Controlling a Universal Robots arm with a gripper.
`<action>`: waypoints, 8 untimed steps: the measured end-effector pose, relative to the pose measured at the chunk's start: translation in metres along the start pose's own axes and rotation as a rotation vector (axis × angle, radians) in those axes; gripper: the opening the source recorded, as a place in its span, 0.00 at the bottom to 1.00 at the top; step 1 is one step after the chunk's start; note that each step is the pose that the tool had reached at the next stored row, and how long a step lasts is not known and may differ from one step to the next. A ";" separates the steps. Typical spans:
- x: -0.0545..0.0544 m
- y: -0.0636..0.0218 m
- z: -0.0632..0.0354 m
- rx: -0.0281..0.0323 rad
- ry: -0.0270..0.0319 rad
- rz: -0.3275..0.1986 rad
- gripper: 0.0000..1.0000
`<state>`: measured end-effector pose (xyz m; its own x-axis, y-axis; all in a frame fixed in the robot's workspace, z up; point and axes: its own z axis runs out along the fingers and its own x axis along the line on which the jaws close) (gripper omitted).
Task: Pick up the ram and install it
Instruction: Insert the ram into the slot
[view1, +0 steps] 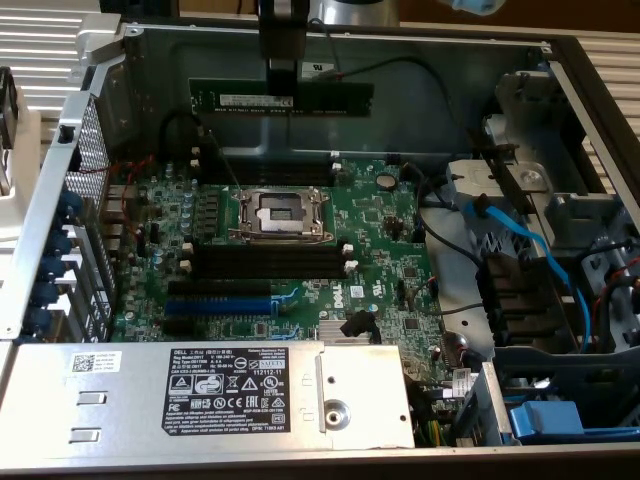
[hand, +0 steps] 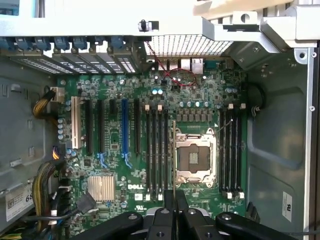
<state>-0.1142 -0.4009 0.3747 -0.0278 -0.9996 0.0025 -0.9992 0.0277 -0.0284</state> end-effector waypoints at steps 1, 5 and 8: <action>0.001 0.0000 0.0001 0.0000 -0.0001 0.000 0.12; 0.002 -0.0019 0.0053 0.0001 -0.0008 0.001 0.12; 0.002 -0.0037 0.0108 0.0001 -0.0016 0.002 0.12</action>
<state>-0.1103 -0.4028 0.3640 -0.0300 -0.9996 0.0009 -0.9991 0.0299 -0.0284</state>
